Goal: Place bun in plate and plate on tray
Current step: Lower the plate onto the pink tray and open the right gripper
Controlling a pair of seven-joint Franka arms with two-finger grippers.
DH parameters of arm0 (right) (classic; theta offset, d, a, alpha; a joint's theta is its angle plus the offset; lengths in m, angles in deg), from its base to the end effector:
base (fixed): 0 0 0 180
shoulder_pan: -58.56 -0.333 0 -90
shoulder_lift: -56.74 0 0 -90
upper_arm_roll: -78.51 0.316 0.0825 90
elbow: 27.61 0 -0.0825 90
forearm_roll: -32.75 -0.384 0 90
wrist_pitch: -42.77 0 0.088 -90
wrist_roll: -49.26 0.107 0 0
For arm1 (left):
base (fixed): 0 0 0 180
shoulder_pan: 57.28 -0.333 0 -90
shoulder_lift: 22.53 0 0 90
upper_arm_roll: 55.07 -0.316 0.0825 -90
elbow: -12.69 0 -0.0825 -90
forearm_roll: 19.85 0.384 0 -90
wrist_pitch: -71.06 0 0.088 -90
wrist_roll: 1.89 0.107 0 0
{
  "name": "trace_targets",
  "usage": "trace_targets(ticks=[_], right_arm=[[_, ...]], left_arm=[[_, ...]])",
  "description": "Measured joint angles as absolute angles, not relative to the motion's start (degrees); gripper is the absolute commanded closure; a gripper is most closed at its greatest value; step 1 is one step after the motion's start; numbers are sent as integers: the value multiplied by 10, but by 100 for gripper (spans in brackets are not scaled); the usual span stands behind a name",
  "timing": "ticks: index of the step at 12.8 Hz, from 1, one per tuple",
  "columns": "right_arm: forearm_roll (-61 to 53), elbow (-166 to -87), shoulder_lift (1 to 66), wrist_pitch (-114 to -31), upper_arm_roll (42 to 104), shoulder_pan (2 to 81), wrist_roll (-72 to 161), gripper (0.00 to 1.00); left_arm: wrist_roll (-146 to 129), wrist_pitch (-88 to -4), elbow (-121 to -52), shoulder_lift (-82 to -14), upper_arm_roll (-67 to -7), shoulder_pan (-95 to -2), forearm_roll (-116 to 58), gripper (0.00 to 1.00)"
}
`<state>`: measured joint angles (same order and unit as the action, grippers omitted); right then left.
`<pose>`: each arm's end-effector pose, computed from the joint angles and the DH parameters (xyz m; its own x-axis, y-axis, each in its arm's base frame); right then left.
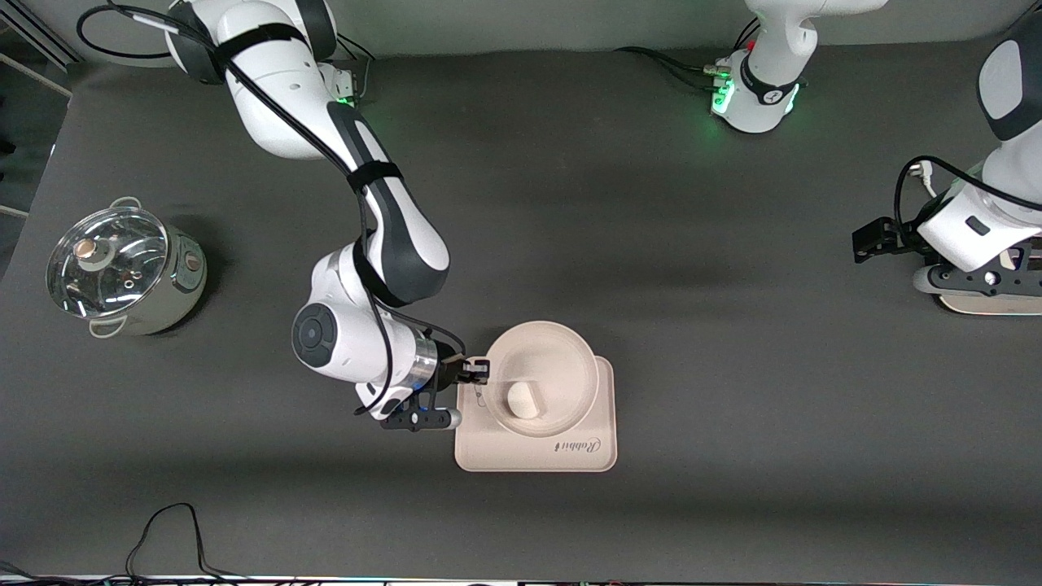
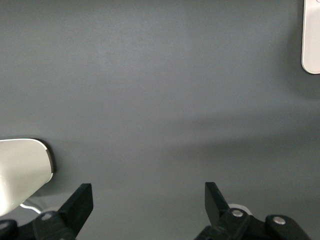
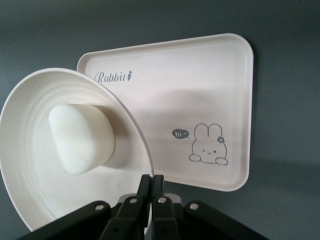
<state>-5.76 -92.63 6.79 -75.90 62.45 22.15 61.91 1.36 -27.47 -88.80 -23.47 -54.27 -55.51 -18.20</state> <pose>0.6881 0.3640 0.3040 0.9982 -0.0499 -0.0346 -0.0595 -0.9177 -0.3928 0.5605 -0.0224 0.5328 0.9920 -0.1055 -0.0695 -0.1074 -0.9939 -0.0240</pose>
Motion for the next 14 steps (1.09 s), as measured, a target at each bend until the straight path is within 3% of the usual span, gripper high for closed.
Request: trace_targets(ticks=[5,10,12,13,14], right_arm=[[-58,-917,2,-830,627,221,622,100],[-58,-912,-32,-844,630,221,622,97],[-58,-912,-36,-848,633,221,622,26],[-58,-912,-36,-851,633,221,623,0],[-58,-910,-36,-853,633,221,624,0]], left_arm=[[14,-275,-888,-235,-543,-555,-183,0],[14,-275,-888,-235,-543,-555,-184,0],[14,-275,-888,-235,-543,-555,-184,0],[14,-275,-888,-235,-543,-555,-184,0],[14,-275,-888,-235,-543,-555,-184,0]])
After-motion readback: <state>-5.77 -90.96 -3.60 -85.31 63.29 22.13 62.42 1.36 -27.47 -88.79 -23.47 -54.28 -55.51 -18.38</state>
